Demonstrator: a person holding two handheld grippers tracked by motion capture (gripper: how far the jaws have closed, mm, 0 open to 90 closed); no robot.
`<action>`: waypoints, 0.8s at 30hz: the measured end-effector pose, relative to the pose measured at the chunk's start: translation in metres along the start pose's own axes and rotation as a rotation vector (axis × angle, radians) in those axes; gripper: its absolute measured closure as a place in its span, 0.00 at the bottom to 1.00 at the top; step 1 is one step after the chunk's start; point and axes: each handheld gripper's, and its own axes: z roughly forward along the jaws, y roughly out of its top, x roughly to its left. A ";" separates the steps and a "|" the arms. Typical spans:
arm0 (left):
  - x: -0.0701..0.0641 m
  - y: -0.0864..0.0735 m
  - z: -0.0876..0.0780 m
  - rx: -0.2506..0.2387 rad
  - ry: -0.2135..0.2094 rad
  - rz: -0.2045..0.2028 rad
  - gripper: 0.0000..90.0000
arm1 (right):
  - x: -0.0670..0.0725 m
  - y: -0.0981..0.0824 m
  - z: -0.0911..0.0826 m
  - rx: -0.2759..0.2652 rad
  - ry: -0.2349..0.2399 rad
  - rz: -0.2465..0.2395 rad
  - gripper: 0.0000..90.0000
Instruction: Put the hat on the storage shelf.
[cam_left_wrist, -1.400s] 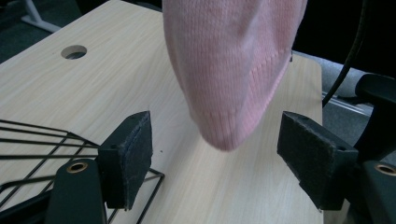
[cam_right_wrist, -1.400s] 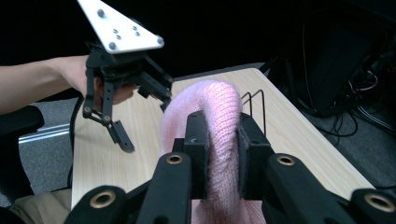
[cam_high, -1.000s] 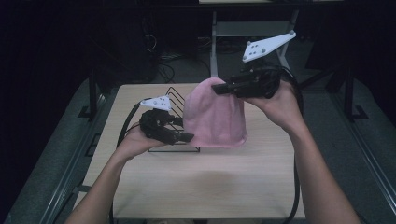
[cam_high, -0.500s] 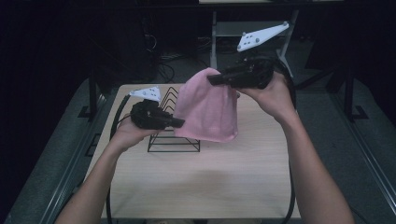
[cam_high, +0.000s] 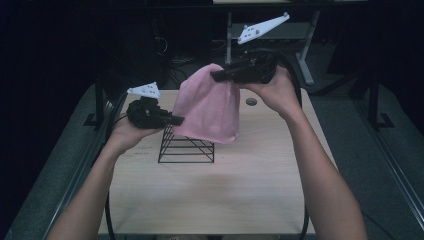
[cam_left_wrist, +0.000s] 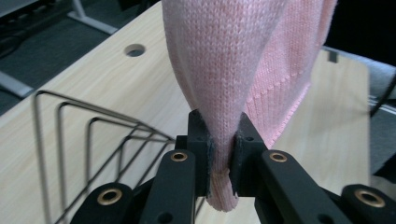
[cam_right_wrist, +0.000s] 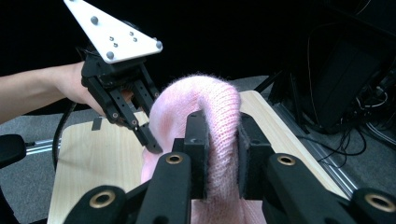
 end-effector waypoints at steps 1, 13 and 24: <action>0.003 -0.001 -0.001 -0.001 0.004 -0.005 0.89 | -0.003 0.001 0.005 0.000 0.004 0.005 0.85; 0.022 -0.008 -0.011 0.000 0.057 -0.039 0.90 | -0.014 0.006 0.026 -0.005 0.015 0.022 0.85; 0.037 -0.015 -0.010 0.014 0.080 -0.067 0.90 | -0.025 0.004 0.044 -0.003 0.022 0.036 0.85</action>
